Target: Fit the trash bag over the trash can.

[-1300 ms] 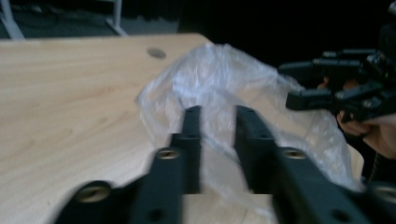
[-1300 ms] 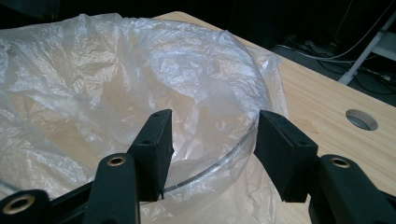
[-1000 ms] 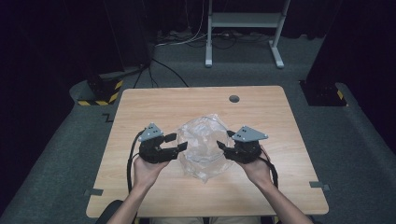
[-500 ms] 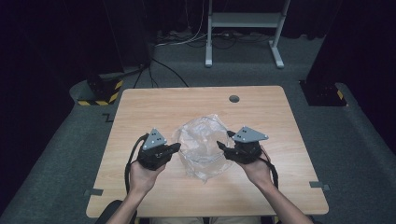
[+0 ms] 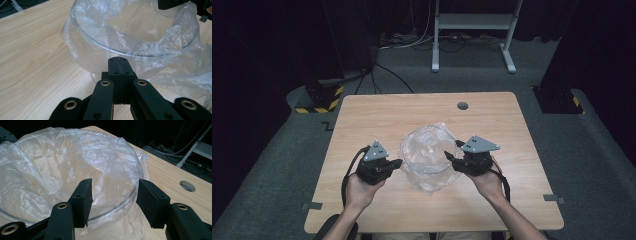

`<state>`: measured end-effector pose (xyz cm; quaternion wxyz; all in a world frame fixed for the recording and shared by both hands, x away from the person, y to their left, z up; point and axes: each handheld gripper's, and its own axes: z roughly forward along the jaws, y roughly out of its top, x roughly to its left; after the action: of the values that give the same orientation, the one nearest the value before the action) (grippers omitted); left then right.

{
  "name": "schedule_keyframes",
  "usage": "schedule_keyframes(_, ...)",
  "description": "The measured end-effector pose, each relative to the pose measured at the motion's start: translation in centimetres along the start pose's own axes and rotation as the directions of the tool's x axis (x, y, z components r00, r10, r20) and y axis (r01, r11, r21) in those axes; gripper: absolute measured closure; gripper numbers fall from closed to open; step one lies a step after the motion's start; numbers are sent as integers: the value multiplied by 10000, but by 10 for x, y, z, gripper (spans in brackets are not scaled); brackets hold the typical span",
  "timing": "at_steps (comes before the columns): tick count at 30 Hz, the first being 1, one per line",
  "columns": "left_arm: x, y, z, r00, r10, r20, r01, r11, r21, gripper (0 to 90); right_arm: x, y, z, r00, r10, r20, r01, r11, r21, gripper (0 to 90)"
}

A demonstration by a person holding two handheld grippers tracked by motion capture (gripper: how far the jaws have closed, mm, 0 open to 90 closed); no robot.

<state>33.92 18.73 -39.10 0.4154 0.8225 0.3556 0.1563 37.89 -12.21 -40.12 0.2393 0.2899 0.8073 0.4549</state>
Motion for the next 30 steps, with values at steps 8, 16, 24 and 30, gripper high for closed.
schedule_keyframes(8, 2, 2, -12, 9969, -790, 59, 788, 9811, -1770, 546, -1, 4, -6, 10000, 19, 66, -16, 9993, -362, 455)
schedule_keyframes(16, -1, 6, 2, 9971, -761, -12, 752, 9869, -1425, 395, 9, 8, -8, 9997, -135, -208, 124, 9986, -521, 407)
schedule_keyframes(24, 3, 3, 10, 9960, -895, 8, 888, 9873, -1315, 398, 20, 6, -9, 9931, -917, -729, 902, 9956, -241, 371)
schedule_keyframes(30, 6, 2, 9, 9950, -996, 114, 1002, 9853, -1383, 398, 21, 2, -24, 9839, -1131, -1382, 1069, 9929, -519, 372)
